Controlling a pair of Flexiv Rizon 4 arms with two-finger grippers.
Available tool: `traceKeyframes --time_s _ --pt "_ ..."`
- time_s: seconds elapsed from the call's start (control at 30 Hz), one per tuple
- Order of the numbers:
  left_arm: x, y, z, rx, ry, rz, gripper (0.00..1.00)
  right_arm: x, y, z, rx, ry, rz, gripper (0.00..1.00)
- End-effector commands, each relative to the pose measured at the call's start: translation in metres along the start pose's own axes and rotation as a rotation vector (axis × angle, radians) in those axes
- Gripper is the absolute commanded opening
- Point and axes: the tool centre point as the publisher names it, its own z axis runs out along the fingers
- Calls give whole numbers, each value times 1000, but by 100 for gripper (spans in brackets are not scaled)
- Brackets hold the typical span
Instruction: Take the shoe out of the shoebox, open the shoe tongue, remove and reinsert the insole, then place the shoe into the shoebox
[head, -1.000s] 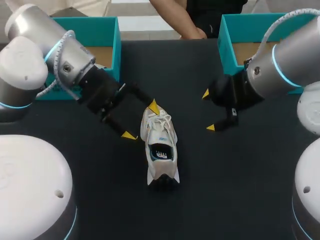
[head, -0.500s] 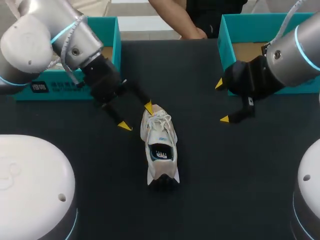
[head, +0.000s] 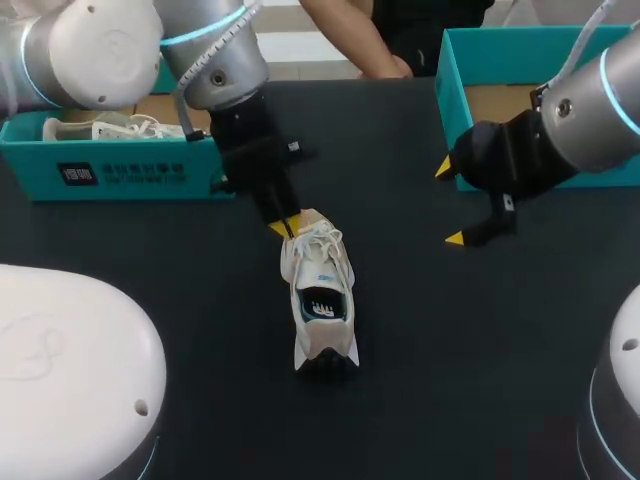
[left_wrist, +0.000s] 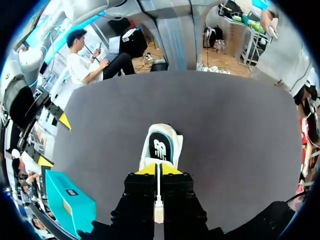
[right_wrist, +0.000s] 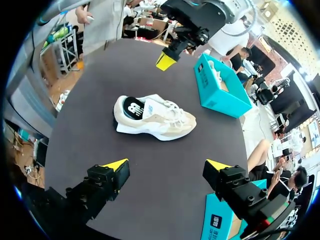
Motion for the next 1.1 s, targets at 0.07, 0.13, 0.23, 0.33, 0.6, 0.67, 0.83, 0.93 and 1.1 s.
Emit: traceKeyframes --time_s 0.07,0.13,0.23,0.33,0.6,0.67,0.83,0.93,1.1 --pt "1 -2 -2 -8 2 0 0 1 1 1 3 -2 1 100" --pt "1 -2 -2 -8 2 0 0 1 1 1 3 -2 1 100" --pt "0 -3 5 -9 33 -2 0 1 1 1 3 -2 1 100" --pt "-2 -5 26 -13 88 -22 0 1 1 1 3 -2 1 100" --pt "-2 -3 76 -35 209 -57 0 1 1 1 3 -2 1 100" --pt "-1 0 85 -48 220 -63 0 1 1 1 3 -2 1 100" --pt "3 7 103 -53 224 -69 0 1 1 1 3 -2 1 100" --pt "1 8 113 -66 239 -53 0 1 1 1 3 -2 1 100" --pt "-2 11 128 -107 241 -51 0 1 1 1 3 -2 1 100"
